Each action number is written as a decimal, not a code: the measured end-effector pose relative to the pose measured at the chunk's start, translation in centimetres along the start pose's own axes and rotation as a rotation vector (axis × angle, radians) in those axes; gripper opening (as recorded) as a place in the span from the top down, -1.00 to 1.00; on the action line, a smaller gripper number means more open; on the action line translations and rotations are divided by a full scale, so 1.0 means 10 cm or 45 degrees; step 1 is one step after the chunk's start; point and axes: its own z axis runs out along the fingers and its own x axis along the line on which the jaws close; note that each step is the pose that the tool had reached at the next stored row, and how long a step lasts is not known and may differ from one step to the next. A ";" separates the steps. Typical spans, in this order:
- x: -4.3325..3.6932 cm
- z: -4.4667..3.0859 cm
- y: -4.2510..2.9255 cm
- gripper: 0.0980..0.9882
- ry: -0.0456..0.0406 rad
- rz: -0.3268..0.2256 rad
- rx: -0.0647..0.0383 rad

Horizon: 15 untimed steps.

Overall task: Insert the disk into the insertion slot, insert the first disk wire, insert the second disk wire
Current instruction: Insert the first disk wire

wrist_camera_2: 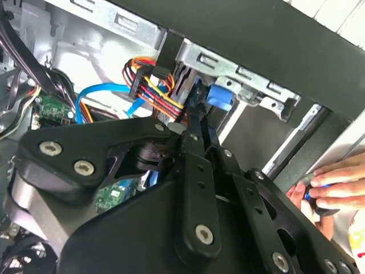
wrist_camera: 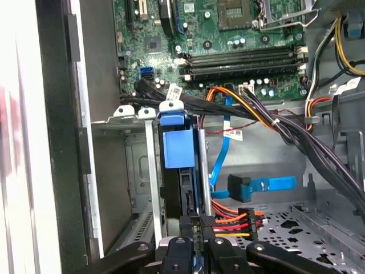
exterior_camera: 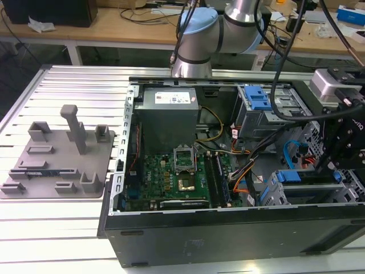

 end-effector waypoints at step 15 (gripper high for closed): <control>0.019 -0.252 -0.001 0.53 0.002 -0.015 -0.001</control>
